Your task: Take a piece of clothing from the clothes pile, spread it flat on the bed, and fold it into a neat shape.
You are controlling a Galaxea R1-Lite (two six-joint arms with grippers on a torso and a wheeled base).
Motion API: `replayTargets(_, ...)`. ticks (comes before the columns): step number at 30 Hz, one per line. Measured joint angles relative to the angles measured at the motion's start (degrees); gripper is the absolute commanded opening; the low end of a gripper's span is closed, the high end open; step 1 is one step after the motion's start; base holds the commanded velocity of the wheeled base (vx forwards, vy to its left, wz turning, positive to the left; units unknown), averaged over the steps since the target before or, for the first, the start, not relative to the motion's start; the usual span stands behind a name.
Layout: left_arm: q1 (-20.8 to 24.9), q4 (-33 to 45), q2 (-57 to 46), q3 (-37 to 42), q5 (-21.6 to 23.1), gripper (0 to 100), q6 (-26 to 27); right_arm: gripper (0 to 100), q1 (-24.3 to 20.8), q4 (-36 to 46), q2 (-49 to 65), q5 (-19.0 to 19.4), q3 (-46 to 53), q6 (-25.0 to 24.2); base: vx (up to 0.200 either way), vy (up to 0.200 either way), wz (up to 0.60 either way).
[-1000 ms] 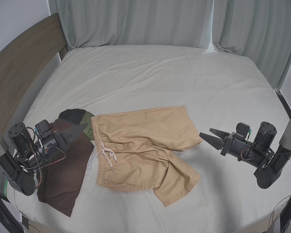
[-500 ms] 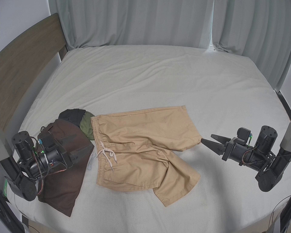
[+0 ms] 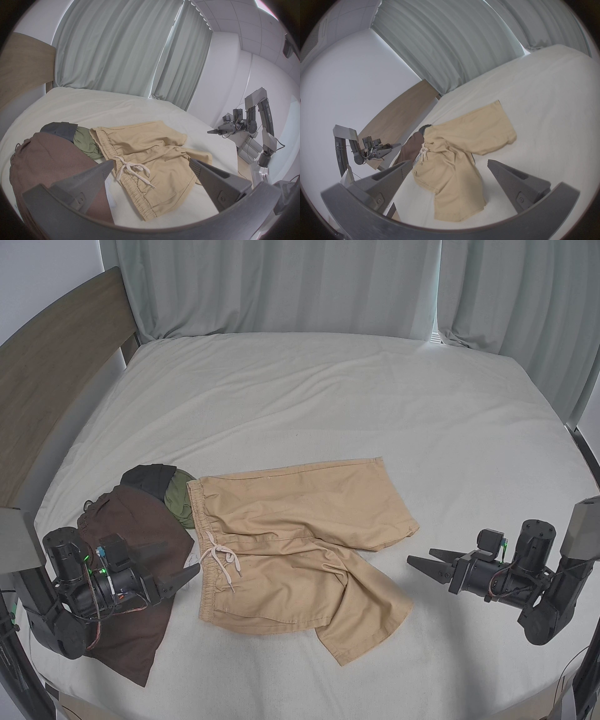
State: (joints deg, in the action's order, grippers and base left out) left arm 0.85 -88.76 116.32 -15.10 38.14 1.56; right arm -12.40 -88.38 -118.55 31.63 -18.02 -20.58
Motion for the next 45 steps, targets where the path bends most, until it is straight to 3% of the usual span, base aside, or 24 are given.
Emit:
replayTargets(23, 0.74, 0.00, 1.97, 0.94, 0.00, 100, 0.29, 100, -0.63, -0.07, -11.26, 0.16, 3.74, 2.35, 0.000, 0.000, 0.00)
replayTargets(45, 0.77, 0.02, 2.19, 0.96, 0.22, 100, 0.29, 100, -5.13, -0.11, -17.82, 0.28, 1.82, 2.29, 0.000, 0.000, 0.00)
